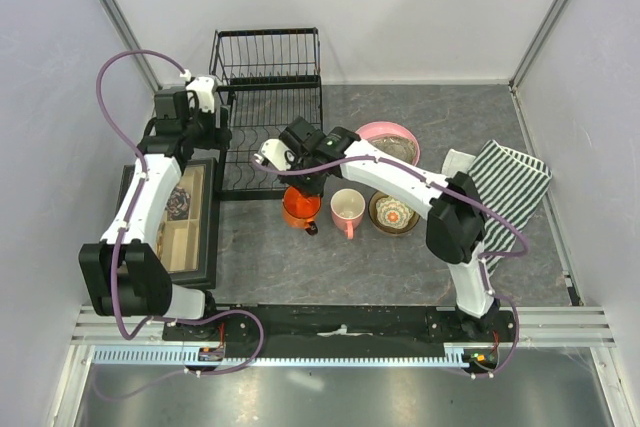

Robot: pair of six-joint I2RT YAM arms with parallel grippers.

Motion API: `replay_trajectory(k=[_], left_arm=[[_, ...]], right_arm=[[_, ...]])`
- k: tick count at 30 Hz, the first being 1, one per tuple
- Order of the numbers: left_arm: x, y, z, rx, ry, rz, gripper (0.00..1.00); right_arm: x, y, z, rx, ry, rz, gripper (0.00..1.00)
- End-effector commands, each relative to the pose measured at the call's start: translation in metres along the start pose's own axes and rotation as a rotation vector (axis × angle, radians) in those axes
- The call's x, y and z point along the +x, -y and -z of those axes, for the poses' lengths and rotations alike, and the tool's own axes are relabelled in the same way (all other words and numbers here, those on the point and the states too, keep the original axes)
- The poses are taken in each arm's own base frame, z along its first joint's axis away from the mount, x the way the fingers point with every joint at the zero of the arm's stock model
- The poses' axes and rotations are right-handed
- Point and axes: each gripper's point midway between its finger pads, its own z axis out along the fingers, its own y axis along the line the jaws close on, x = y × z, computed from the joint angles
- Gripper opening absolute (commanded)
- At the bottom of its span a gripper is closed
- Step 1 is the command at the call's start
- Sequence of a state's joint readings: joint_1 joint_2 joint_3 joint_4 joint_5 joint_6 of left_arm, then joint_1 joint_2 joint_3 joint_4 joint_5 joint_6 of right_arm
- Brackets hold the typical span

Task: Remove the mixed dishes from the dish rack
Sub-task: Place the cup at the center of the board.

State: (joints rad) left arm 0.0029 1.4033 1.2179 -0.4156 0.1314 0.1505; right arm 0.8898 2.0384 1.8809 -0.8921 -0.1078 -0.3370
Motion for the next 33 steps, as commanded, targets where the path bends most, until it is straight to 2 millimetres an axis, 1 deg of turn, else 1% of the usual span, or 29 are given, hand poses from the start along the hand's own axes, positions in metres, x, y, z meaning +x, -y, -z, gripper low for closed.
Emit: replay_trajectory(k=[1,7,12,25,33], left_arm=[[-0.022,-0.016,0.015,-0.046,0.085,-0.041,0.82],[-0.018,-0.014,0.015,-0.03,0.083,-0.041,0.82],[-0.014,-0.011,0.013,-0.017,0.084,-0.033,0.82],[-0.006,-0.003,0.011,0.022,0.078,-0.026,0.82],[-0.004,-0.002,0.01,0.028,0.076,-0.028,0.81]], right_arm=[[-0.02,0.004,0.001,0.01,0.053,0.015,0.0],[-0.008,0.006,-0.016,0.011,0.006,0.029,0.0],[-0.007,0.009,-0.022,0.024,-0.001,0.045,0.0],[0.008,0.02,-0.046,0.019,-0.041,0.052,0.0],[0.014,0.025,-0.054,0.015,-0.054,0.047,0.0]])
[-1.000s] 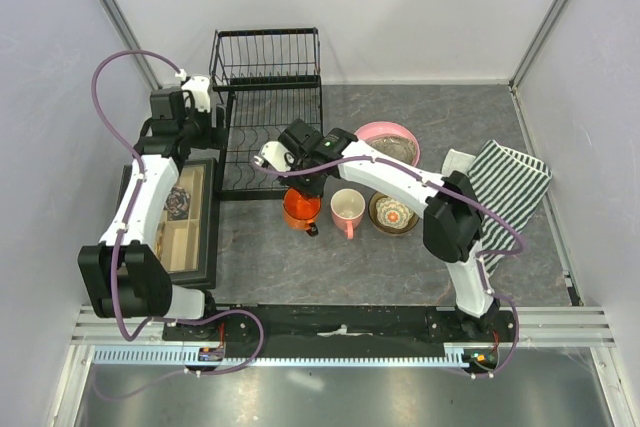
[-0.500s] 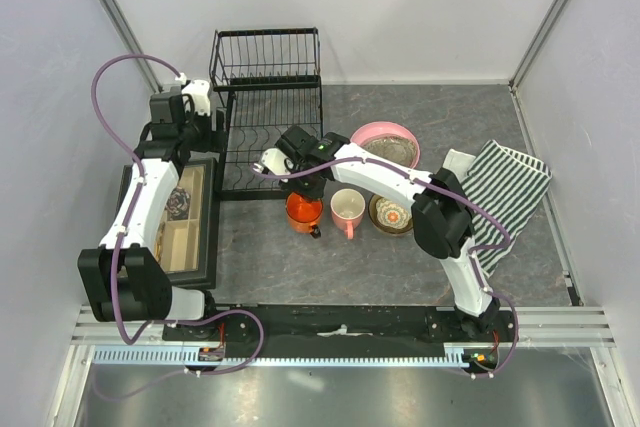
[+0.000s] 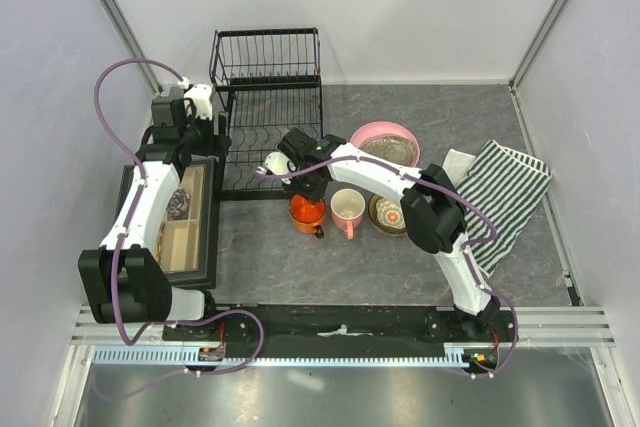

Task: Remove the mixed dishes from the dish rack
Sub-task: Place the cup at the center of the board.

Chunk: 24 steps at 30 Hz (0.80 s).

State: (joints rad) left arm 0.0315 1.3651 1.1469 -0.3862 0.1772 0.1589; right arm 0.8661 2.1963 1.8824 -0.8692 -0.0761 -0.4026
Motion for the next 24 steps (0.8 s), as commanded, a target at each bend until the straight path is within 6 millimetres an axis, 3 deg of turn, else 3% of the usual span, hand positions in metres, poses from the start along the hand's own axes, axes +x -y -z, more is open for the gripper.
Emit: replay_trajectory(k=[1,21,24], left_arm=[[-0.018,-0.001,0.007,0.007,0.075,-0.035,0.81],[-0.018,0.004,0.007,0.029,0.077,-0.039,0.81],[-0.018,0.003,0.008,0.027,0.079,-0.042,0.81]], right_arm=[[-0.023,0.012,0.01,0.025,0.084,0.012,0.0],[-0.018,0.014,-0.002,0.018,0.057,0.012,0.0],[-0.018,0.014,-0.003,0.018,0.056,0.012,0.04]])
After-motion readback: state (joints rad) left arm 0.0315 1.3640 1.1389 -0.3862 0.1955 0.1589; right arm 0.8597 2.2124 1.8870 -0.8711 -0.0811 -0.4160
